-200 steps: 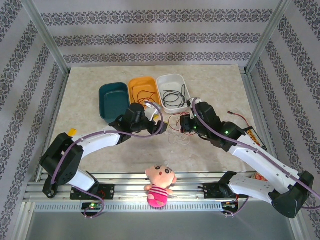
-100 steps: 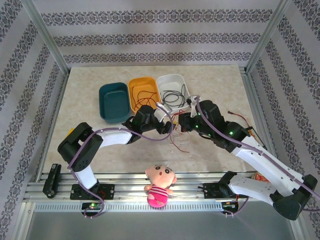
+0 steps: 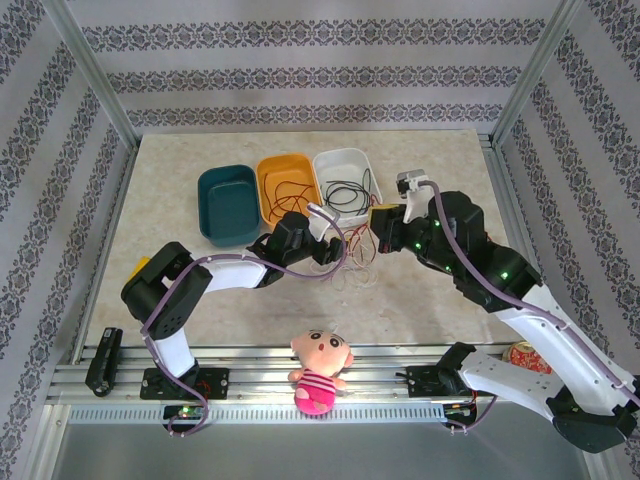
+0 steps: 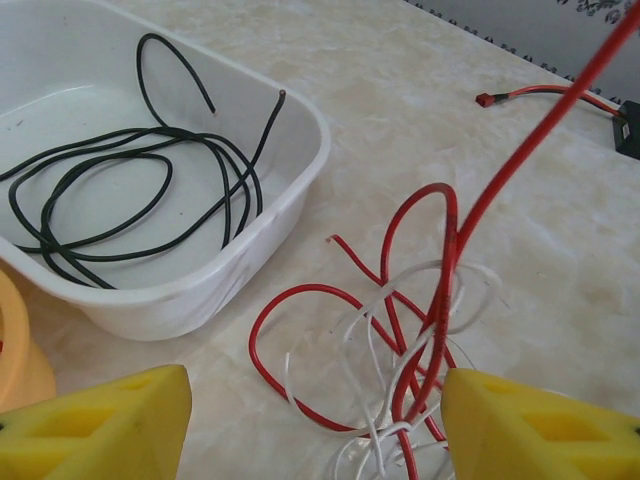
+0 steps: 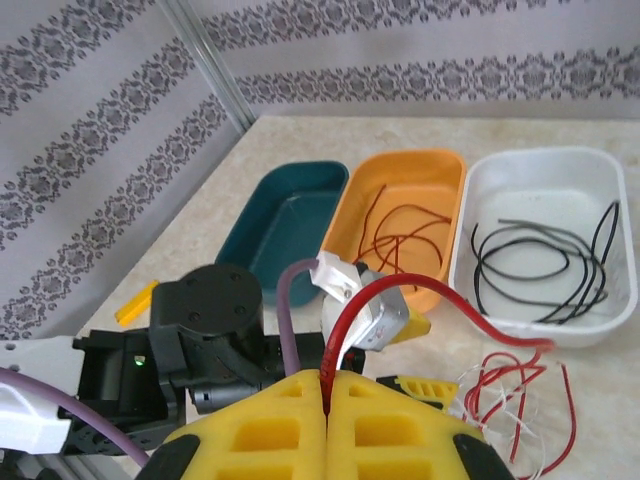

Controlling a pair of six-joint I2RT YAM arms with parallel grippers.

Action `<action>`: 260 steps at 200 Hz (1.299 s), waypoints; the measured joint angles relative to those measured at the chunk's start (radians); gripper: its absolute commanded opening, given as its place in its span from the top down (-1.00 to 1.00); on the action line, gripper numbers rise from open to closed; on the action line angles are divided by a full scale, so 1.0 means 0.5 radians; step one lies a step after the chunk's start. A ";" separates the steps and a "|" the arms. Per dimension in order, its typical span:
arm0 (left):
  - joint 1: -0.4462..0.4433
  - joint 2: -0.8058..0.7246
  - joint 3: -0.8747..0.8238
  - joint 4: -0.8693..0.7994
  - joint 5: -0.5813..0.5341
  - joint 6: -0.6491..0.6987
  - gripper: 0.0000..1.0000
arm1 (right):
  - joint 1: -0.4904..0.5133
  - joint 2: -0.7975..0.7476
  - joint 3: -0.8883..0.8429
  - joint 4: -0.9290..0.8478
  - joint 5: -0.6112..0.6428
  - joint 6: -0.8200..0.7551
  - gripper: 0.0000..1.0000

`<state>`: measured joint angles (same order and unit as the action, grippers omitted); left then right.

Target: Untangle the cables

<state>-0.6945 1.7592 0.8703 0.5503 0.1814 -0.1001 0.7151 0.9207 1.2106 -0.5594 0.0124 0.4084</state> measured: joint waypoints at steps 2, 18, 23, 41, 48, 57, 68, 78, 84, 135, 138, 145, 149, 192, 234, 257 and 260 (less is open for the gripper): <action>0.000 0.000 0.000 0.000 -0.001 -0.004 -0.33 | 0.000 0.000 0.009 -0.001 0.000 -0.009 1.00; 0.000 0.000 -0.001 0.001 -0.010 -0.019 -0.34 | 0.000 0.000 0.082 -0.014 0.000 -0.055 1.00; 0.000 -0.001 -0.002 0.001 -0.014 -0.022 -0.35 | 0.000 0.000 0.101 -0.017 0.000 -0.069 1.00; 0.000 -0.015 -0.014 -0.002 -0.023 -0.034 -0.35 | 0.000 0.000 0.175 -0.031 0.001 -0.118 1.00; 0.000 -0.030 -0.022 -0.005 -0.029 -0.039 -0.35 | 0.000 0.000 0.202 -0.040 0.000 -0.137 1.00; 0.000 -0.062 -0.040 -0.007 -0.042 -0.050 -0.35 | 0.000 0.001 0.240 -0.051 0.001 -0.161 1.00; 0.002 -0.118 -0.068 -0.011 -0.059 -0.063 -0.36 | 0.000 0.002 0.288 -0.066 0.000 -0.192 1.00; 0.002 -0.183 -0.092 -0.022 -0.074 -0.073 -0.39 | 0.000 0.002 0.324 -0.073 0.001 -0.216 1.00; 0.002 -0.225 -0.103 -0.025 -0.084 -0.076 -0.41 | 0.000 0.002 0.346 -0.075 0.001 -0.234 1.00; 0.018 -0.561 -0.125 -0.099 -0.166 -0.079 -0.42 | 0.000 0.086 0.584 -0.135 0.002 -0.395 1.00; 0.020 -0.576 -0.125 -0.105 -0.166 -0.079 -0.42 | 0.000 0.095 0.600 -0.139 0.002 -0.406 1.00; 0.029 -0.610 -0.125 -0.121 -0.170 -0.078 -0.43 | 0.001 0.111 0.632 -0.142 0.001 -0.430 1.00; 0.032 -0.627 -0.125 -0.130 -0.172 -0.078 -0.43 | 0.001 0.121 0.652 -0.143 0.001 -0.448 1.00; 0.045 -0.737 -0.125 -0.198 -0.179 -0.064 -0.43 | 0.024 0.231 0.867 -0.162 0.002 -0.645 1.00; 0.045 -0.798 -0.148 -0.243 -0.317 -0.084 -0.57 | 0.045 0.338 0.990 -0.105 0.004 -0.806 1.00; 0.045 -0.858 -0.198 -0.309 -0.507 -0.133 -0.90 | 0.045 0.445 1.038 -0.054 0.008 -0.840 1.00; 0.046 -0.868 -0.206 -0.316 -0.530 -0.144 -0.97 | 0.045 0.467 1.047 -0.048 0.009 -0.843 1.00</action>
<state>-0.6716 1.3251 0.7673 0.3923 -0.0837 -0.1722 0.7376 1.1542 1.7340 -0.5835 0.0170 -0.0132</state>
